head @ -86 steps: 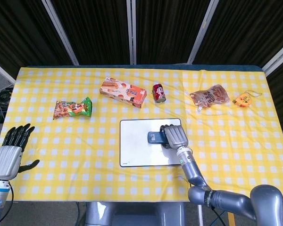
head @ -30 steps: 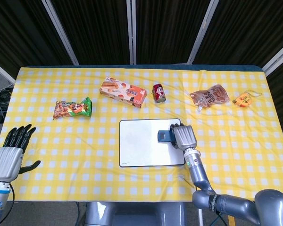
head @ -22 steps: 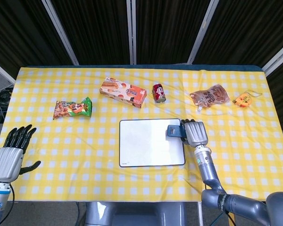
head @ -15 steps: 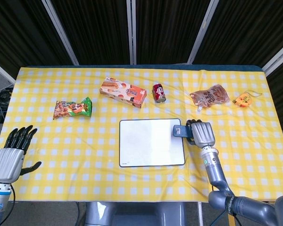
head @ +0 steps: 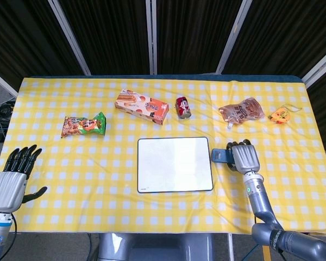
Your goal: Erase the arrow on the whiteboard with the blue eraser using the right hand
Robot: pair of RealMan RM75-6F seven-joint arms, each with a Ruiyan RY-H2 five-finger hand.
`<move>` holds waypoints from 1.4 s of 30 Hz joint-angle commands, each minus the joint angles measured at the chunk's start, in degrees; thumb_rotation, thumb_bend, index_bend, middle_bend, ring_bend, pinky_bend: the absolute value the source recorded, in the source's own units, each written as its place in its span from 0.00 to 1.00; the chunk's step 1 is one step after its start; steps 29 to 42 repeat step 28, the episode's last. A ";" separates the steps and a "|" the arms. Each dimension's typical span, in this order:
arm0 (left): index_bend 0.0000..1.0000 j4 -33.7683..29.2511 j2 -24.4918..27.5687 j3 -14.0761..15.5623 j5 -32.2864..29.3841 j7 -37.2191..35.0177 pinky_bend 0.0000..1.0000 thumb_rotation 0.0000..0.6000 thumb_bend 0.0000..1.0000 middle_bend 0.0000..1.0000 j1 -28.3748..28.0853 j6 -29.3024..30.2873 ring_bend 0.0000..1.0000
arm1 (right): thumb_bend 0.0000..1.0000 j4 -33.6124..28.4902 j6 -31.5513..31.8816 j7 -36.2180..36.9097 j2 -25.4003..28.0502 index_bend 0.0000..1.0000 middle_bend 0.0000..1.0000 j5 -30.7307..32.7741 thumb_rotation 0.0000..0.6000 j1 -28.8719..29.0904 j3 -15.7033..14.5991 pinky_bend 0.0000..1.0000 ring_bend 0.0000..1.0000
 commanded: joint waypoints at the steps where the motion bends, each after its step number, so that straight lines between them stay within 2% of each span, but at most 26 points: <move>1: 0.00 0.03 -0.01 0.05 0.11 0.06 0.00 1.00 0.03 0.00 0.05 0.07 0.00 | 0.15 -2.58 1.09 1.18 1.95 0.21 0.01 -0.97 1.00 -1.38 -0.29 0.00 0.00; 6: 0.00 0.04 0.13 0.20 0.56 -0.29 0.00 1.00 0.03 0.00 0.31 0.58 0.00 | 0.15 -5.56 5.00 4.15 5.49 0.12 0.00 -5.45 1.00 -4.51 -2.01 0.00 0.00; 10: 0.00 -0.04 0.25 0.23 0.77 -0.54 0.00 1.00 0.03 0.00 0.46 0.89 0.00 | 0.14 -8.27 8.65 8.37 7.84 0.10 0.00 -8.90 1.00 -7.35 -2.95 0.00 0.00; 11: 0.00 0.02 0.31 0.32 1.20 -0.56 0.00 1.00 0.03 0.00 0.64 1.38 0.00 | 0.14 -10.87 12.70 12.40 9.85 0.10 0.00 -12.42 1.00 -10.00 -4.05 0.00 0.00; 14: 0.00 0.29 0.26 0.45 1.59 -0.63 0.00 1.00 0.03 0.00 0.97 1.98 0.00 | 0.14 -12.27 18.78 17.57 12.56 0.09 0.00 -19.52 1.00 -13.58 -6.44 0.00 0.00; 21: 0.00 1.13 -0.14 0.79 2.32 -0.58 0.00 1.00 0.03 0.00 1.67 3.07 0.00 | 0.14 -9.37 31.42 21.65 14.18 0.05 0.00 -31.61 1.00 -20.20 -10.33 0.00 0.00; 25: 0.00 1.16 -0.16 0.91 2.79 -0.57 0.00 1.00 0.03 0.00 2.07 3.79 0.00 | 0.14 -9.33 34.36 21.86 15.26 0.04 0.00 -34.05 1.00 -22.14 -10.52 0.00 0.00; 42: 0.00 1.19 -0.13 0.72 2.81 -0.64 0.00 1.00 0.03 0.00 2.19 4.14 0.00 | 0.14 -9.14 33.92 23.35 15.76 0.04 0.00 -33.87 1.00 -22.68 -10.32 0.00 0.00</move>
